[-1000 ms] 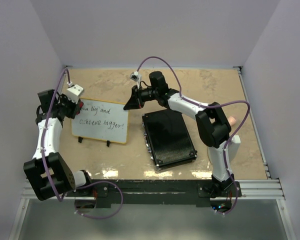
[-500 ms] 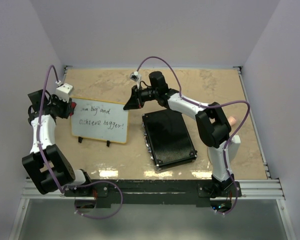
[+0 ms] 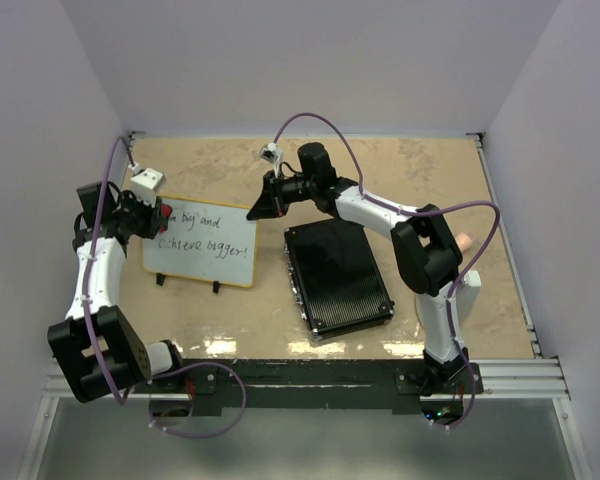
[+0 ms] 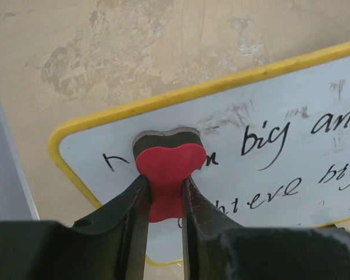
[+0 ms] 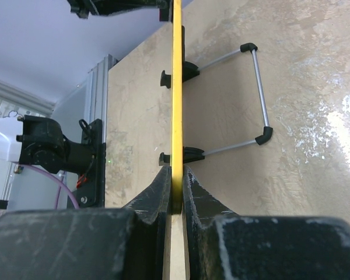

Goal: Erase the whiteboard

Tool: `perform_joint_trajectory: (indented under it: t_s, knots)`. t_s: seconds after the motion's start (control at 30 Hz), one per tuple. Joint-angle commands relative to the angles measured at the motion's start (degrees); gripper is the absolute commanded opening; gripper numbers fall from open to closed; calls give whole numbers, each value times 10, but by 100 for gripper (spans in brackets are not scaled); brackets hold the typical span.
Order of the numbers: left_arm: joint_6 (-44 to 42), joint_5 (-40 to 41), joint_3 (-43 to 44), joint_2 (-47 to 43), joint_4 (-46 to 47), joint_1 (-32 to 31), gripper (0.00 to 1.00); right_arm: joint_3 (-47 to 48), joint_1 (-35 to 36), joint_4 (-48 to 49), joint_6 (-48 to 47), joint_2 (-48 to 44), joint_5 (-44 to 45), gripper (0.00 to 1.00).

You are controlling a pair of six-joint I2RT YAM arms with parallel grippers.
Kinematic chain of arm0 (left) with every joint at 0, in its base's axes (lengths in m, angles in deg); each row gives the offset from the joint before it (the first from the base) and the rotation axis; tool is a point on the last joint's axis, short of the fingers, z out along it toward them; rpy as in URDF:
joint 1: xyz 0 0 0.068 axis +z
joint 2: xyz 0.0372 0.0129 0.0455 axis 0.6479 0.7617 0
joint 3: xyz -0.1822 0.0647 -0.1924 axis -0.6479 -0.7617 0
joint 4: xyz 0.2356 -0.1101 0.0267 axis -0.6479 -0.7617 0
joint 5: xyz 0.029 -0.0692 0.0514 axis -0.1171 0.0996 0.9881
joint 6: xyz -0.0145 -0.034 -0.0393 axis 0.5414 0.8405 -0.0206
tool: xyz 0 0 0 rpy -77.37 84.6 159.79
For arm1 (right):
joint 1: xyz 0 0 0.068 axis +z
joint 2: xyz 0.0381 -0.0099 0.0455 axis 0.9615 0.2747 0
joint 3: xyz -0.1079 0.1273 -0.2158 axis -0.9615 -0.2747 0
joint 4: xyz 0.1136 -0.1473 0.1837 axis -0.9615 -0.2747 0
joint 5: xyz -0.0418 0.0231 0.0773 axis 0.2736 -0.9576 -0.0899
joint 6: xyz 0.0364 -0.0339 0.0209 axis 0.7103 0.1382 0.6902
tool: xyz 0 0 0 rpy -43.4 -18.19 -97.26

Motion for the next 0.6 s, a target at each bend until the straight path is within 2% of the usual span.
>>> perform_joint_trajectory:
  t_s: [0.0, 0.2, 0.57]
  knots:
    - [56, -12, 61, 30, 35, 26, 0, 9, 12, 4, -26, 2, -7, 0]
    - [13, 12, 78, 45, 20, 33, 0, 8, 12, 4, -24, 1, -7, 0]
    - [-34, 28, -15, 16, -29, 35, 0, 7, 13, 5, -26, 1, -6, 0]
